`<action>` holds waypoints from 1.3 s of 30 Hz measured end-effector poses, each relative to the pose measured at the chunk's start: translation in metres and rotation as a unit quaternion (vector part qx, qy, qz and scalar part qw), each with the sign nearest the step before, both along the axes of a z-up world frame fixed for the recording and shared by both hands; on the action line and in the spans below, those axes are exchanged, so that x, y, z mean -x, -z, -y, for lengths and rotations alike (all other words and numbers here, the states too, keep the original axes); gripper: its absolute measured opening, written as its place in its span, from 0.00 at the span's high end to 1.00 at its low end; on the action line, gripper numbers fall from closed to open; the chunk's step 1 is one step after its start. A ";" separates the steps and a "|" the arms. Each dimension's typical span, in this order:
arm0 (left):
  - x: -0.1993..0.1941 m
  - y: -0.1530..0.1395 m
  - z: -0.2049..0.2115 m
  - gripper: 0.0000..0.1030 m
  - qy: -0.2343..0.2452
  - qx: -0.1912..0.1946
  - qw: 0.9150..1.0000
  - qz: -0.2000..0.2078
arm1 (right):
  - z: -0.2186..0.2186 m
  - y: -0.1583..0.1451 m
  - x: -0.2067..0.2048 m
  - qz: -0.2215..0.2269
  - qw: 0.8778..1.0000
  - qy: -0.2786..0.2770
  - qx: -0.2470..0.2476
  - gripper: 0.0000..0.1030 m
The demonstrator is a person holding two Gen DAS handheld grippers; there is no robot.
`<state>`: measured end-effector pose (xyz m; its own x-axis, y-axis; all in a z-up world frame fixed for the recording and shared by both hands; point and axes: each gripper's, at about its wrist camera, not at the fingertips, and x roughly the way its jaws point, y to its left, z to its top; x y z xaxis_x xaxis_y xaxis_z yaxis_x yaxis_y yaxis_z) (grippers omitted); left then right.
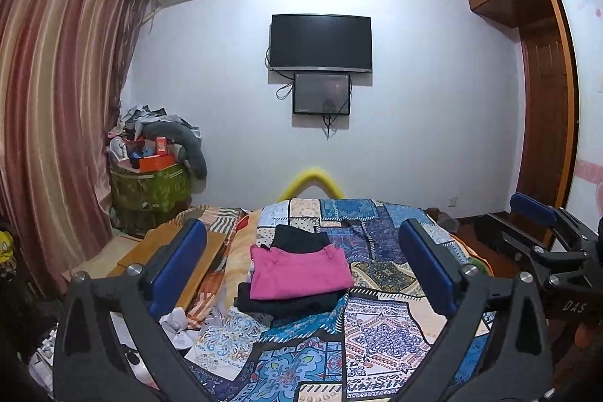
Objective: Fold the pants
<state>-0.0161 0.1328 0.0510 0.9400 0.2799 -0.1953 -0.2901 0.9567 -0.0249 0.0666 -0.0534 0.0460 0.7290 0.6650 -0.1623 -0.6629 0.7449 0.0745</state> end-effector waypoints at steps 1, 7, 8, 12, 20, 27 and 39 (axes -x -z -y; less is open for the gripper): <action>-0.001 0.000 -0.001 0.00 0.001 0.002 1.000 -0.001 | 0.000 0.001 0.000 -0.001 1.000 0.000 0.001 0.01; -0.007 0.006 -0.003 0.00 0.003 0.009 1.000 -0.010 | 0.001 0.002 0.000 -0.006 1.000 0.003 0.005 0.01; -0.007 0.007 -0.003 0.00 0.003 0.009 1.000 -0.011 | 0.001 0.002 -0.001 -0.006 1.000 0.005 0.006 0.01; -0.009 0.010 -0.004 0.00 0.004 0.013 1.000 -0.014 | 0.003 0.004 -0.002 -0.012 1.000 0.007 0.010 0.01; -0.011 0.010 -0.003 0.00 0.001 0.011 1.000 -0.018 | 0.002 0.003 -0.002 -0.017 1.000 0.008 0.013 0.01; -0.013 0.013 -0.001 0.00 0.003 0.003 1.000 -0.021 | 0.003 0.003 -0.001 -0.021 1.000 0.009 0.014 0.01; -0.012 0.014 -0.003 0.00 0.010 0.012 1.000 -0.023 | 0.004 0.004 -0.003 -0.025 1.000 0.013 0.013 0.01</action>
